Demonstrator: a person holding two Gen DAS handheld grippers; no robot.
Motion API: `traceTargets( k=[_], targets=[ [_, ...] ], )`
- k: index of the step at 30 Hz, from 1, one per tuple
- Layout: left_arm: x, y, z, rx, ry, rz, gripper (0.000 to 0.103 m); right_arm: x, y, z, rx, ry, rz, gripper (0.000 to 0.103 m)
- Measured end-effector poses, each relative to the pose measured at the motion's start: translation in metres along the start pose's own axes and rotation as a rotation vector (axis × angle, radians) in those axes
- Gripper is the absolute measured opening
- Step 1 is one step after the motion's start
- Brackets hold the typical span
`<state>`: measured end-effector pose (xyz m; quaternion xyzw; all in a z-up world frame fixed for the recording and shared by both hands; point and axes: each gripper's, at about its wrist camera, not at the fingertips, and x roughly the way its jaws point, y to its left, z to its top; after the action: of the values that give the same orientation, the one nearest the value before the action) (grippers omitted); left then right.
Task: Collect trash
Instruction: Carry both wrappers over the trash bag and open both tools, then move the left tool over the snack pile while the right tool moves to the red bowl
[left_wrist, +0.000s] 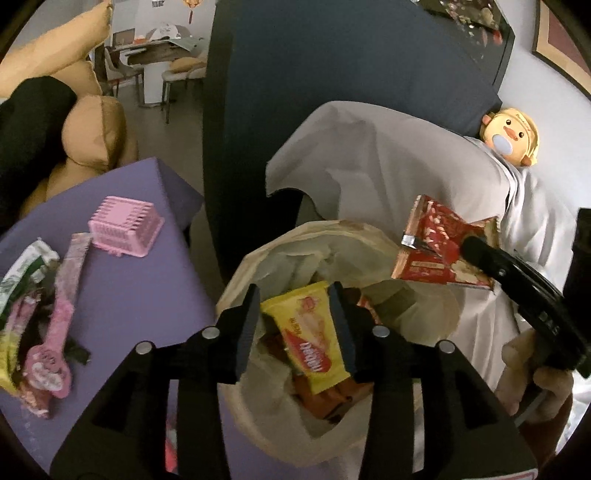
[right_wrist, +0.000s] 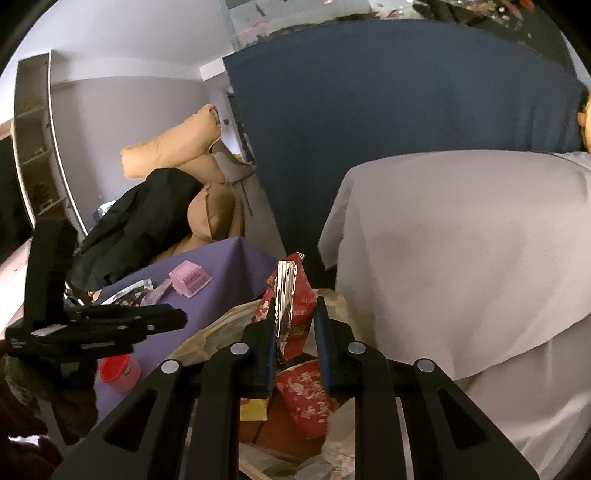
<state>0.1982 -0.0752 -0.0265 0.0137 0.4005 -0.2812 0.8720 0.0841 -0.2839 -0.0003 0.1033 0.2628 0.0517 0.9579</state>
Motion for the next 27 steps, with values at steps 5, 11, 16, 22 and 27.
traceTargets(
  k=[5, 11, 16, 22, 27],
  targets=[
    [-0.022, 0.017, -0.016, 0.001, -0.008, 0.013, 0.043, 0.021, 0.015, -0.009, -0.027, 0.057, 0.030, 0.018],
    [-0.043, 0.047, -0.039, -0.055, 0.000, 0.049, 0.043, 0.052, 0.032, -0.021, -0.053, 0.146, 0.051, 0.018],
    [-0.058, 0.075, -0.054, -0.102, -0.005, 0.085, 0.044, 0.073, 0.046, -0.029, -0.078, 0.210, 0.051, 0.019],
    [-0.070, 0.102, -0.066, -0.174, -0.023, 0.090, 0.046, 0.084, 0.057, -0.030, -0.099, 0.245, 0.033, 0.048],
    [-0.079, 0.119, -0.076, -0.222, -0.046, 0.080, 0.049, 0.081, 0.062, -0.029, -0.131, 0.250, -0.016, 0.051]
  ],
)
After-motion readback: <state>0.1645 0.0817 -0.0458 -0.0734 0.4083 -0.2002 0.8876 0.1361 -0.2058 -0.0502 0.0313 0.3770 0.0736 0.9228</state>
